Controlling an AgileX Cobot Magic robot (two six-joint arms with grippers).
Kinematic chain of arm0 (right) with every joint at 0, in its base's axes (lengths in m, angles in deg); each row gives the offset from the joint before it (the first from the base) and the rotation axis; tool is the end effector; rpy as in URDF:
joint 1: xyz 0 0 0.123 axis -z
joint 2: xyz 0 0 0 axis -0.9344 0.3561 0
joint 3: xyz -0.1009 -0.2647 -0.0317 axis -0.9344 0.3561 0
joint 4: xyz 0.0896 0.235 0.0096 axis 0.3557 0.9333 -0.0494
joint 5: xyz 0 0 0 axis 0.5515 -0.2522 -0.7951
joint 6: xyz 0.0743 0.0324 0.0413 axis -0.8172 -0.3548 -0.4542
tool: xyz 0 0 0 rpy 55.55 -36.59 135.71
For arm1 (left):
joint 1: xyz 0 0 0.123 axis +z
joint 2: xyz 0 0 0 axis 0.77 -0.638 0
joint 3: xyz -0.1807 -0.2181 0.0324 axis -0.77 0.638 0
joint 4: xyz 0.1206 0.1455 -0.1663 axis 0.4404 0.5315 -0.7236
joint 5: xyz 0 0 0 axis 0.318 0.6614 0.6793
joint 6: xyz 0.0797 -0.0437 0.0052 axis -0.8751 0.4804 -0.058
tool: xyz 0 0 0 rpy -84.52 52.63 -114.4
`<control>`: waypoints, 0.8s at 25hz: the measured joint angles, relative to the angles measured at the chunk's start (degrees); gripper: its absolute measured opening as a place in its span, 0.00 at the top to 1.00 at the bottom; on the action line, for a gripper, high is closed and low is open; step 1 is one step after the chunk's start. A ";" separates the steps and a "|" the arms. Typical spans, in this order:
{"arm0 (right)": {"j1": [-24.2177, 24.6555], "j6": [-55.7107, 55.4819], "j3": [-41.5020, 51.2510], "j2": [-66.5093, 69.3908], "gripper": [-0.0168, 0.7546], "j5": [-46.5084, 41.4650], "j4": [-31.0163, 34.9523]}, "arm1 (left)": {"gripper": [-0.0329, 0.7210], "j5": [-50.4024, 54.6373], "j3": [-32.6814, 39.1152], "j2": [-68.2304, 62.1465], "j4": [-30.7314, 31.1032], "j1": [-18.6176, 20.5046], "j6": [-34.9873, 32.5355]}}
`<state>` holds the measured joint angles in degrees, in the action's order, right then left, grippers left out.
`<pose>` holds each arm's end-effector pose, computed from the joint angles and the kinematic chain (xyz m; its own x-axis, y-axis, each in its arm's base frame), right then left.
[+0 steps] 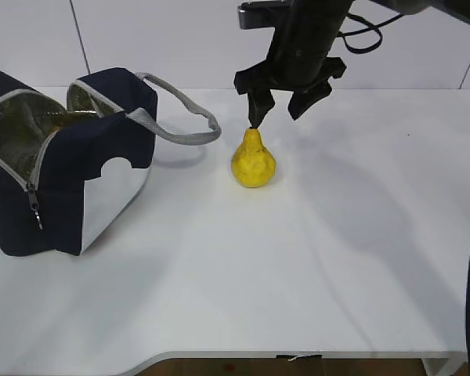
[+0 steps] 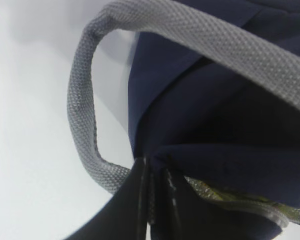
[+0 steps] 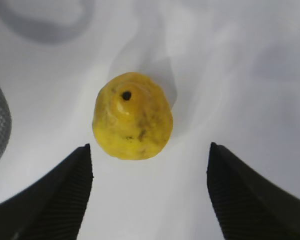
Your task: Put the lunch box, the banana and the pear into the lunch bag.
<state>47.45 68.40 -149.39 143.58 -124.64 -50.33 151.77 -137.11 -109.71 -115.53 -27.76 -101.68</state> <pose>0.4554 0.1851 0.2671 -0.8720 -0.3248 -0.3661 -0.3652 0.9299 0.0448 0.3716 0.1016 0.2422 -0.9325 -0.2965 -0.2064 -0.1552 0.8446 -0.5123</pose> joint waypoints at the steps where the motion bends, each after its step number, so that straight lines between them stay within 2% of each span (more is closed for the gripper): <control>1: 0.00 0.00 0.00 0.63 0.25 0.00 0.54 | 0.94 0.00 0.00 0.00 -0.07 0.09 0.09; 20: 0.00 2.11 0.11 6.57 0.25 8.72 3.93 | 0.94 0.03 0.00 0.00 -0.79 0.14 0.09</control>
<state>47.45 70.52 -149.28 150.15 -115.92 -46.40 151.80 -137.11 -109.71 -116.32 -27.62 -101.59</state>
